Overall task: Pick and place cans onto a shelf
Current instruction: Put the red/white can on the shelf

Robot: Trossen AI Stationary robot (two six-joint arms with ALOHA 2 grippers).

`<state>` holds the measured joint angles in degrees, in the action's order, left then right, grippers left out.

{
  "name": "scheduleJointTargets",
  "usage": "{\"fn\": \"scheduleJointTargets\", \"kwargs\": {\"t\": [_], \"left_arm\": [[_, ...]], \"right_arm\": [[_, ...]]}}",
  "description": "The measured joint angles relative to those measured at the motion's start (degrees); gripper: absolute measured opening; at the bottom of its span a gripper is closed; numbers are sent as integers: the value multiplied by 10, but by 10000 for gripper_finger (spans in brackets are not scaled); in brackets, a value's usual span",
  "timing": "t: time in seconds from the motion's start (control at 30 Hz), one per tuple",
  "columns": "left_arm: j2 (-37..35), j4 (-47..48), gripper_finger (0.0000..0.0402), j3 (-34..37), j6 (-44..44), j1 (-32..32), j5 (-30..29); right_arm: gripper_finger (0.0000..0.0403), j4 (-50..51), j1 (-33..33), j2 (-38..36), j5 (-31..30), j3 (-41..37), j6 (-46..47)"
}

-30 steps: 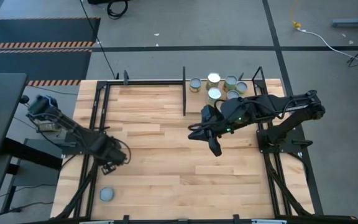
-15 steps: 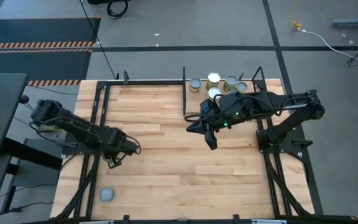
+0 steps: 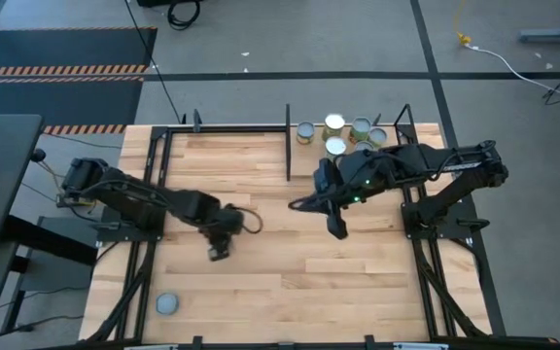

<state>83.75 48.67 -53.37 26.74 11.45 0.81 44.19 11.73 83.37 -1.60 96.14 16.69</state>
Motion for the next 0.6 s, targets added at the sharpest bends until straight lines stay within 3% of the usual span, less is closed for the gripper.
{"fn": "scheduleJointTargets", "kwargs": {"t": [0.23, 0.33, 0.5, 0.6], "left_arm": [[50, -153, 4, -81, -99, -27, -48], [51, -152, 6, -132, -125, -33, -49], [26, 65, 6, -220, -122, -23, -64], [16, 197, 3, -222, -90, -8, -45]], "right_arm": [[13, 50, 13, 1, 14, -2, -62], [19, 57, 18, 5, 12, -22, -62], [30, 55, 34, 20, 10, -60, -58], [35, 21, 43, 20, -13, -92, -58]]}}
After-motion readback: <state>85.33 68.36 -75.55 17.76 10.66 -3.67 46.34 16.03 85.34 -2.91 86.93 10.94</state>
